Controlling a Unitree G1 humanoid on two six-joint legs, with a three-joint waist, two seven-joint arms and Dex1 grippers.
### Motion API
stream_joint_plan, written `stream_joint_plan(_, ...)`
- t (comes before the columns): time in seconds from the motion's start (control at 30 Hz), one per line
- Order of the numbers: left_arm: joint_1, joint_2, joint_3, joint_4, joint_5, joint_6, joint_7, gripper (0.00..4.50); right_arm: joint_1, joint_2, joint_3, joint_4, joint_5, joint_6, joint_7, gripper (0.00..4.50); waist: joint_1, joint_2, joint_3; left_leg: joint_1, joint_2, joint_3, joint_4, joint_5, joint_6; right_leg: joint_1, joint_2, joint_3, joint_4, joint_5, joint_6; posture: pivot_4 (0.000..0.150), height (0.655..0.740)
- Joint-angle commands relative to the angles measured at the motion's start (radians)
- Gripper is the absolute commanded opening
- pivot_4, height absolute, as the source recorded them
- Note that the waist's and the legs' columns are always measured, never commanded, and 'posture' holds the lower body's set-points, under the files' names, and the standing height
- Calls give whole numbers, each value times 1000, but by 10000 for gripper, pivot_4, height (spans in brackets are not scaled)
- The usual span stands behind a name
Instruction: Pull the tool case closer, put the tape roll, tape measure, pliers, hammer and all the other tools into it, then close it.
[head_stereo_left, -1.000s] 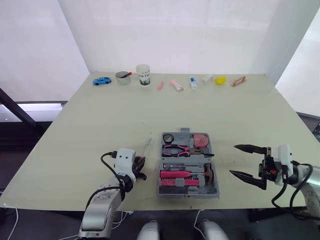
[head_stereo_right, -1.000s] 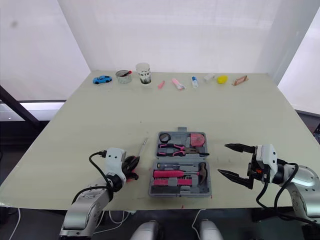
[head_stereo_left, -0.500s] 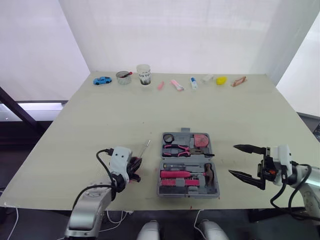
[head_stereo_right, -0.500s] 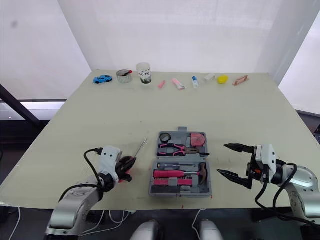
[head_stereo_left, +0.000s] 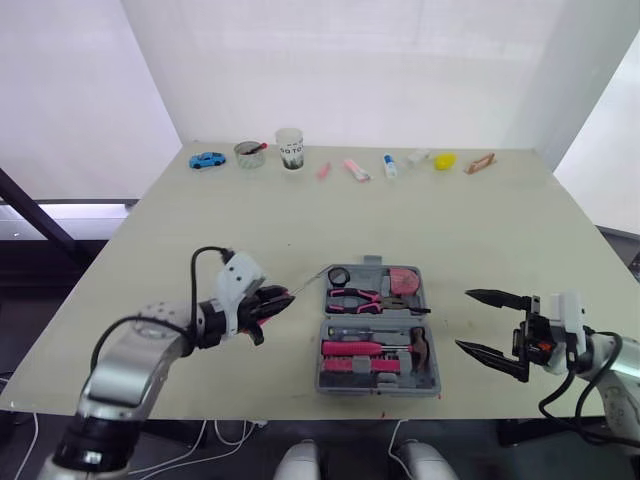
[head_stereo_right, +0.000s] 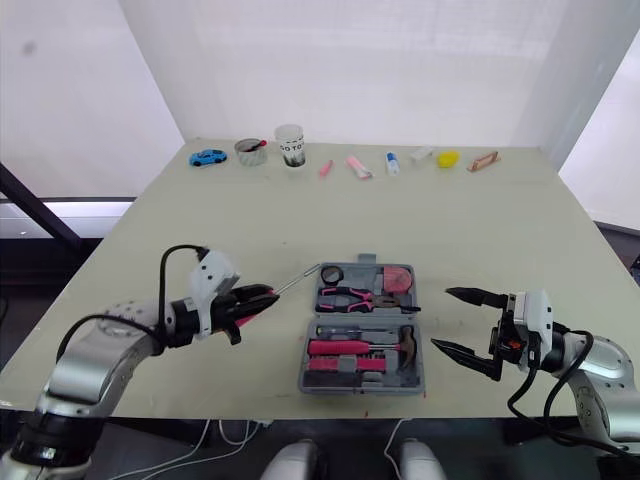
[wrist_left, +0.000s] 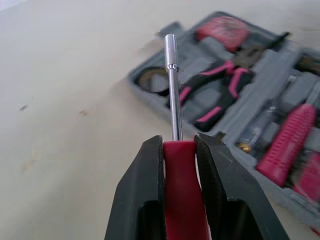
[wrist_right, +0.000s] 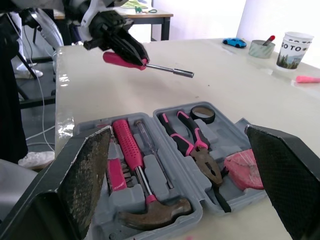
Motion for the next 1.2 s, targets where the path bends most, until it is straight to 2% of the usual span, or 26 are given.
stream_joint_plan(0.03,-87,18,-53,27,1,-45,-95,4837,10,-5,-30,-26,20,-6,3,45000,-1,0,0,0,0,0,0,0,0,0,0,0,0,0,0,1500,7400)
stream_joint_plan(0.17,-158,4,-144,36,11,-62,-182,4837,43,-6,-43,-36,20,-10,0,45000,-9,0,0,0,0,0,-1,0,0,0,1,1,0,0,1,1500,7400)
stream_joint_plan(0.33,-187,-33,-235,4,16,-53,-224,4837,73,-8,-49,-50,22,-9,-1,45000,-9,0,0,0,0,0,-1,0,0,0,2,1,0,0,1,1500,7400)
stream_joint_plan(0.73,-100,-39,-412,-64,167,-78,-201,4837,83,-32,-46,-39,35,11,37,45000,-8,0,0,0,0,-1,0,0,0,0,2,1,0,0,1,1500,7400)
stream_joint_plan(1.2,-73,-76,-514,-138,218,12,-189,4837,113,-73,-75,8,33,10,116,45000,-6,0,0,0,0,-1,0,0,0,0,2,2,0,0,1,1500,7400)
